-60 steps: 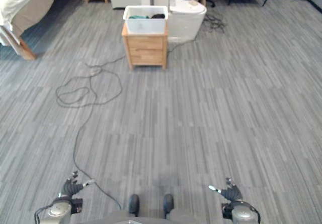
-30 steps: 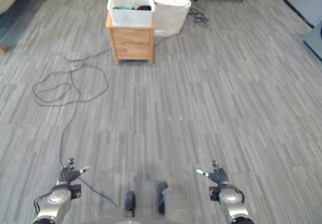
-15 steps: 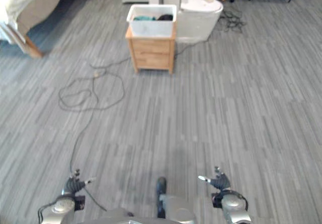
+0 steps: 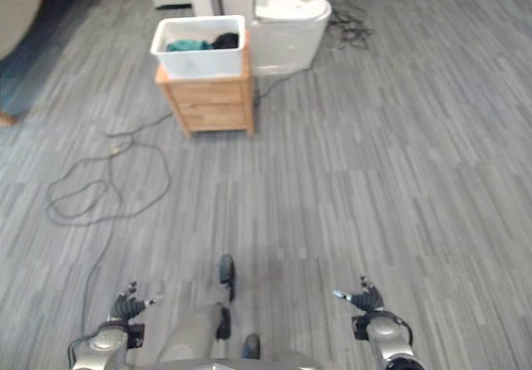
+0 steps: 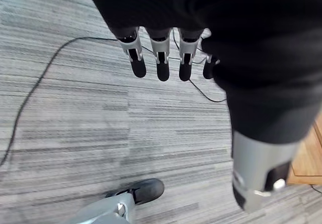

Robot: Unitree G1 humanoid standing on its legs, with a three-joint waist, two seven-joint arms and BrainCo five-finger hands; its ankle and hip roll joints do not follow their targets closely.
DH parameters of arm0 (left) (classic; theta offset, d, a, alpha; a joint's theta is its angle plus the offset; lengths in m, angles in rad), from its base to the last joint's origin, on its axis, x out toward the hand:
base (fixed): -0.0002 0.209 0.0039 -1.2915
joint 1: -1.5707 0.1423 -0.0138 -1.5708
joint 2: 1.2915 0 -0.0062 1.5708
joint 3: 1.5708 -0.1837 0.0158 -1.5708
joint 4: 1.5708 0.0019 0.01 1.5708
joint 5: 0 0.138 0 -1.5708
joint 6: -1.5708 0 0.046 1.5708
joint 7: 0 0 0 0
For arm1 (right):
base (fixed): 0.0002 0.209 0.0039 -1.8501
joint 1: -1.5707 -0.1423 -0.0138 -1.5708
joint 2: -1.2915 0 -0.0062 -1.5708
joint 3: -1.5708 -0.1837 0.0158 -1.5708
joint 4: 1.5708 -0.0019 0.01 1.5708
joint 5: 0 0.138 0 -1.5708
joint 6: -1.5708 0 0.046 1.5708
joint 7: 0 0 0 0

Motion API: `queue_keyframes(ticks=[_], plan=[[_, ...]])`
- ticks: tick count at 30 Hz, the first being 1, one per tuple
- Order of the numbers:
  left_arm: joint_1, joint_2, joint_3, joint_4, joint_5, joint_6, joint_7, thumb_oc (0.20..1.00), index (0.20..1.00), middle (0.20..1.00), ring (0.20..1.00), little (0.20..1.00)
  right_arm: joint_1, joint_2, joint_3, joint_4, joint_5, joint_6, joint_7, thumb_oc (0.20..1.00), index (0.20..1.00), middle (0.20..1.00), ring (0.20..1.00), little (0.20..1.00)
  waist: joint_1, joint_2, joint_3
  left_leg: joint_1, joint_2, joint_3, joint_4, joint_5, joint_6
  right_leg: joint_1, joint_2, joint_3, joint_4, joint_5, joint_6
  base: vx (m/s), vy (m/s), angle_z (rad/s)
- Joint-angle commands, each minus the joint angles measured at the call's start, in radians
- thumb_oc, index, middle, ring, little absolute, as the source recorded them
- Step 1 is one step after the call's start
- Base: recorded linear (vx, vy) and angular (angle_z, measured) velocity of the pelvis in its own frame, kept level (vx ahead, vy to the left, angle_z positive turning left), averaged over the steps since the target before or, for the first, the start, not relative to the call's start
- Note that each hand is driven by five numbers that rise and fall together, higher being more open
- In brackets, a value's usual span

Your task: Grab the laundry basket,head to the washer,open it,put in the laundry and shut it.

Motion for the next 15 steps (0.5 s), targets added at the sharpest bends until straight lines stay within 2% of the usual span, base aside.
queue_keyframes(ticks=[1, 2, 3, 4, 5, 6, 7, 8, 9, 10, 13, 14, 15], plan=[[-0.026, 0.059, -0.011, -0.037, 0.056, -0.023, 0.001, 1.0, 1.0, 1.0, 1.0, 1.0, 0.052, 0.006, -0.013, -0.058, -0.016, -0.009, 0.005, 1.0, 1.0, 1.0, 1.0, 1.0, -0.008, -0.034, -0.052, 0.031, 0.062, -0.036, 0.057, -0.008, -0.103, -0.042, -0.243, 0.062, 0.216, -0.009, 0.117, 0.3, 0.148, -0.23], [-0.026, 0.058, -0.011, -0.037, 0.056, -0.023, 0.001, 1.0, 1.0, 1.0, 1.0, 1.0, 0.052, 0.006, -0.013, -0.058, -0.016, -0.009, 0.005, 1.0, 1.0, 1.0, 1.0, 1.0, -0.005, -0.031, -0.054, 0.029, 0.066, -0.035, 0.057, -0.007, -0.104, -0.045, -0.239, 0.064, 0.215, -0.005, 0.117, 0.4, 0.226, -0.22], [-0.04, 0.07, -0.02, -0.036, 0.061, -0.024, 0.003, 1.0, 1.0, 1.0, 1.0, 1.0, 0.036, 0.016, -0.004, -0.049, -0.015, -0.01, 0.008, 1.0, 1.0, 1.0, 1.0, 1.0, -0.012, -0.052, -0.056, 0.057, 0.046, -0.017, 0.078, -0.058, -0.076, -0.095, -0.277, 0.076, 0.35, 0.143, 0.144, 0.24, 0.146, -0.36], [-0.04, 0.07, -0.02, -0.036, 0.061, -0.024, 0.003, 1.0, 1.0, 1.0, 1.0, 1.0, 0.036, 0.015, -0.004, -0.049, -0.015, -0.01, 0.008, 1.0, 1.0, 1.0, 1.0, 1.0, -0.009, -0.05, -0.058, 0.054, 0.05, -0.016, 0.078, -0.057, -0.077, -0.098, -0.273, 0.079, 0.349, 0.147, 0.144, 0.49, 0.295, -0.41], [-0.047, 0.081, -0.021, -0.041, 0.053, -0.024, 0.008, 1.0, 1.0, 1.0, 1.0, 1.0, 0.024, 0.022, 0.007, -0.065, -0.017, -0.011, 0.006, 1.0, 1.0, 1.0, 1.0, 1.0, -0.018, -0.047, -0.05, 0.112, 0.038, -0.004, 0.081, -0.106, -0.053, -0.157, -0.279, 0.073, 0.452, 0.204, 0.143, 0.23, 0.148, -0.28], [-0.048, 0.081, -0.021, -0.041, 0.053, -0.024, 0.008, 1.0, 1.0, 1.0, 1.0, 1.0, 0.024, 0.022, 0.007, -0.065, -0.017, -0.011, 0.006, 1.0, 1.0, 1.0, 1.0, 1.0, -0.016, -0.044, -0.052, 0.11, 0.041, -0.003, 0.08, -0.105, -0.054, -0.16, -0.276, 0.075, 0.45, 0.208, 0.143, 0.47, 0.304, -0.08], [-0.059, 0.091, -0.021, -0.039, 0.057, -0.022, 0.019, 1.0, 1.0, 1.0, 1.0, 1.0, 0.012, 0.023, 0.02, -0.078, -0.022, -0.012, 0.004, 1.0, 1.0, 1.0, 1.0, 1.0, -0.035, -0.031, -0.034, 0.195, 0.032, -0.01, 0.06, -0.147, -0.036, -0.268, -0.259, 0.036, 0.498, 0.184, 0.12, 0.23, 0.154, 0.0], [-0.06, 0.091, -0.021, -0.039, 0.057, -0.022, 0.019, 1.0, 1.0, 1.0, 1.0, 1.0, 0.012, 0.023, 0.02, -0.078, -0.022, -0.012, 0.004, 1.0, 1.0, 1.0, 1.0, 1.0, -0.034, -0.029, -0.036, 0.193, 0.034, -0.01, 0.059, -0.145, -0.037, -0.27, -0.257, 0.036, 0.496, 0.187, 0.119, 0.53, 0.293, 0.3], [-0.064, 0.095, -0.021, -0.039, 0.061, -0.021, 0.018, 1.0, 1.0, 1.0, 1.0, 1.0, 0.009, 0.021, 0.027, -0.089, -0.022, -0.014, 0.006, 1.0, 1.0, 1.0, 1.0, 1.0, -0.064, -0.016, -0.015, 0.276, 0.024, -0.028, 0.036, -0.18, -0.033, -0.349, -0.23, -0.029, 0.463, 0.103, 0.106, 0.43, 0.179, 0.55], [-0.065, 0.098, -0.023, -0.037, 0.066, -0.017, 0.014, 1.0, 1.0, 1.0, 1.0, 1.0, 0.01, 0.019, 0.028, -0.093, -0.02, -0.013, 0.007, 1.0, 1.0, 1.0, 1.0, 1.0, -0.082, -0.011, -0.004, 0.311, 0.019, -0.043, 0.028, -0.193, -0.033, -0.393, -0.207, -0.057, 0.441, 0.078, 0.103, 0.53, 0.205, 0.74], [-0.083, 0.092, -0.03, -0.019, 0.07, -0.011, 0.01, 1.0, 1.0, 1.0, 1.0, 1.0, 0.013, 0.014, 0.023, -0.081, -0.011, -0.01, 0.008, 1.0, 1.0, 1.0, 1.0, 1.0, -0.117, -0.019, 0.013, 0.389, -0.012, -0.072, 0.013, -0.225, -0.045, -0.463, -0.178, -0.126, 0.308, 0.071, 0.117, 0.41, 0.073, 0.56], [-0.09, 0.083, -0.035, -0.009, 0.082, -0.013, 0.008, 1.0, 1.0, 1.0, 1.0, 1.0, 0.024, 0.012, 0.019, -0.069, -0.015, -0.01, 0.01, 1.0, 1.0, 1.0, 1.0, 1.0, -0.134, -0.024, 0.016, 0.43, -0.028, -0.091, 0.007, -0.242, -0.054, -0.474, -0.17, -0.174, 0.232, 0.078, 0.122, 0.38, 0.032, 0.35], [-0.091, 0.083, -0.035, -0.008, 0.083, -0.014, 0.008, 1.0, 1.0, 1.0, 1.0, 1.0, 0.024, 0.011, 0.019, -0.068, -0.015, -0.01, 0.01, 1.0, 1.0, 1.0, 1.0, 1.0, -0.137, -0.022, 0.019, 0.434, -0.026, -0.095, 0.007, -0.244, -0.055, -0.468, -0.169, -0.178, 0.23, 0.077, 0.122, 0.34, 0.009, 0.39]])
